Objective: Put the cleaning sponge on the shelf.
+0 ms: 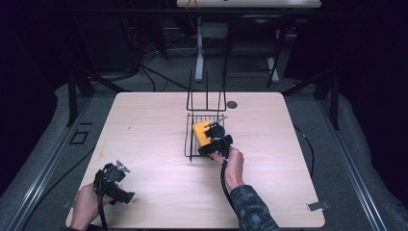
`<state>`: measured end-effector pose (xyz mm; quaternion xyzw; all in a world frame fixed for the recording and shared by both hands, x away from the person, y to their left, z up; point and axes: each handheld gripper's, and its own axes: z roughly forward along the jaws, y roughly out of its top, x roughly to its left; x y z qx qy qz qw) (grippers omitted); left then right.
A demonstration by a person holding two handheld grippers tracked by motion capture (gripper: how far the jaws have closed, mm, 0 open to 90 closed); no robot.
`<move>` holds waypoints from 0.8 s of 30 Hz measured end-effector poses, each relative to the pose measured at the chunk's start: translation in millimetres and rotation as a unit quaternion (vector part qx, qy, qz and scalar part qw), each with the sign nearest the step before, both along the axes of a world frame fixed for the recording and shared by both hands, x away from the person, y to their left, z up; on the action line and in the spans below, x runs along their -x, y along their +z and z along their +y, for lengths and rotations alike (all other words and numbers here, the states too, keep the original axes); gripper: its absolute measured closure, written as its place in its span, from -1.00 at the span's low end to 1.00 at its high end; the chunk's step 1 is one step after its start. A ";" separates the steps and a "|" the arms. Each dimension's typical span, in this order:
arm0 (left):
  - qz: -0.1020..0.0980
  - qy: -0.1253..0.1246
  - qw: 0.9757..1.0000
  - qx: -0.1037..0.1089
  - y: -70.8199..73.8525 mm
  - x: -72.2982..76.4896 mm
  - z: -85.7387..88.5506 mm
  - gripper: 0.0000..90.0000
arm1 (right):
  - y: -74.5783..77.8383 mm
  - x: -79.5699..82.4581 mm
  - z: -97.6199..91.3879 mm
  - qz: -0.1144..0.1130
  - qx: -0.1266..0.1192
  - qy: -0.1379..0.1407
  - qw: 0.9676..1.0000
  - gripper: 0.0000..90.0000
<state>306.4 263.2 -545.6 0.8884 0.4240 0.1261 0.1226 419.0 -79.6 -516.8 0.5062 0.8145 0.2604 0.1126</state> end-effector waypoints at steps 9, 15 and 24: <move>0.002 0.000 1.000 0.002 -0.2 0.1 -0.1 -0.86 | -5.7 -3.6 2.2 0.006 0.000 -0.014 1.000 -0.54; 0.000 -0.001 1.000 0.002 0.1 0.3 -0.1 -0.86 | -8.4 -5.2 4.9 0.013 0.001 -0.024 1.000 -0.54; 0.007 -0.004 1.000 0.004 -1.4 0.5 -1.4 -0.86 | -11.9 -7.7 4.9 0.023 0.004 -0.040 0.999 -0.55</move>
